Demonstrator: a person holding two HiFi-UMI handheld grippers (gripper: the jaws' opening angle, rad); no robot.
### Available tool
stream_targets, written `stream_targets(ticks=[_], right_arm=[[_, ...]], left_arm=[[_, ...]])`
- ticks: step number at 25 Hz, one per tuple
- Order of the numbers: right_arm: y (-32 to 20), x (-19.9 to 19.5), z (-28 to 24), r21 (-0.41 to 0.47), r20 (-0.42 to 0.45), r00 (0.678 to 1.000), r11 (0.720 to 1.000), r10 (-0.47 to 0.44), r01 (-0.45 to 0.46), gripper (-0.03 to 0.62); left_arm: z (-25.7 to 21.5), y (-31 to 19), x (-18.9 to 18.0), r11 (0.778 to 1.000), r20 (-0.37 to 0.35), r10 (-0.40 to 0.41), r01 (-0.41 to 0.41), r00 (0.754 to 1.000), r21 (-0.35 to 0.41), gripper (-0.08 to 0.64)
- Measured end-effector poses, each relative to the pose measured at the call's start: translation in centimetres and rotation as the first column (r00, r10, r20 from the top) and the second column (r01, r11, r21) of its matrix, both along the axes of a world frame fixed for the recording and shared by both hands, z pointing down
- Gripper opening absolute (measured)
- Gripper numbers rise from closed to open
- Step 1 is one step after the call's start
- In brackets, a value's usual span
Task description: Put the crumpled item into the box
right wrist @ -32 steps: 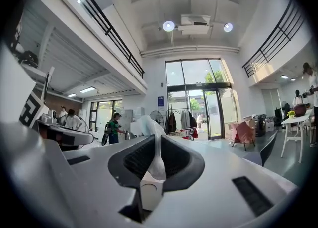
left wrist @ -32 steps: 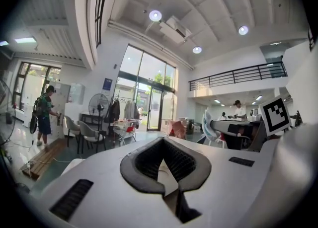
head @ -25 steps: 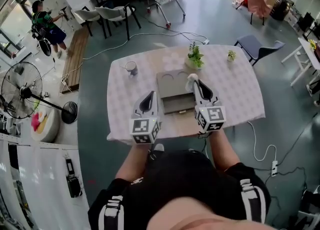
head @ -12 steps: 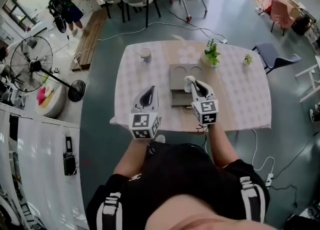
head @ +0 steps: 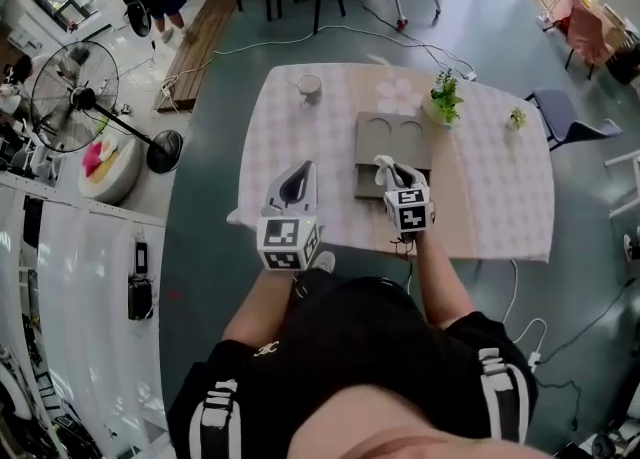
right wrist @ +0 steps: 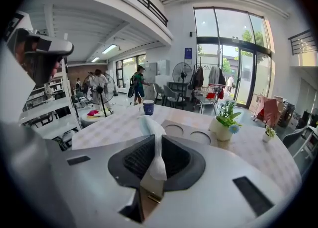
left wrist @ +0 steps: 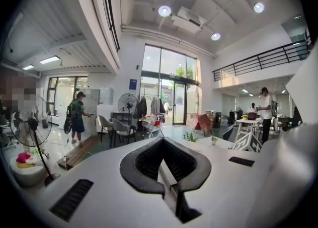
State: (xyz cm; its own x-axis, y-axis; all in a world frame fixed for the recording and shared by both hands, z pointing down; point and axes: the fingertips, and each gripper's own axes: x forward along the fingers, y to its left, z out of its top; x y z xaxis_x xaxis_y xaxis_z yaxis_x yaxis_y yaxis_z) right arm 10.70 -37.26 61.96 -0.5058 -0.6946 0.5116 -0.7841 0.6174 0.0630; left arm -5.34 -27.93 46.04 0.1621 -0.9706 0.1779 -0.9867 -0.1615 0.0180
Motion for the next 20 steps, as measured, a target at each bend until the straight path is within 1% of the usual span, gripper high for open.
stream_targets(ticks=[2,5,9,12,16,20], right_arm=[[-0.1,0.0,1.6,-0.033,-0.017,1.000,0.999,0.001,-0.002,0.038],[-0.6,0.1,3.8,-0.047,-0.050,0.999,0.999,-0.002,-0.001,0.038],[-0.4,-0.3,5.3,-0.096,-0.070,0.997,0.995,-0.032,0.025,0.039],[-0.8,-0.3,6.7,-0.127,-0.102,0.994,0.991,-0.048,0.035,0.038],[-1.0,-0.6,8.7,-0.170,-0.148,0.986,0.984,-0.082,0.056,0.038],[-1.0,-1.1,10.2,-0.180,-0.203,0.972,0.980,-0.116,0.079,0.040]], left_arm=[[0.4,0.3,-0.5,1.000,-0.001,-0.016,0.015,1.000,-0.009,-0.010],[1.1,0.5,-1.1,0.999,-0.003,-0.035,0.035,0.999,-0.024,-0.009],[1.5,0.8,-1.8,0.997,-0.006,-0.057,0.057,0.998,-0.045,-0.009],[2.1,0.9,-2.4,0.996,-0.006,-0.069,0.069,0.998,-0.057,-0.009],[2.6,0.7,-3.3,0.994,-0.004,-0.086,0.085,0.996,-0.069,-0.009],[2.8,0.3,-3.8,0.994,0.000,-0.090,0.090,0.996,-0.068,-0.010]])
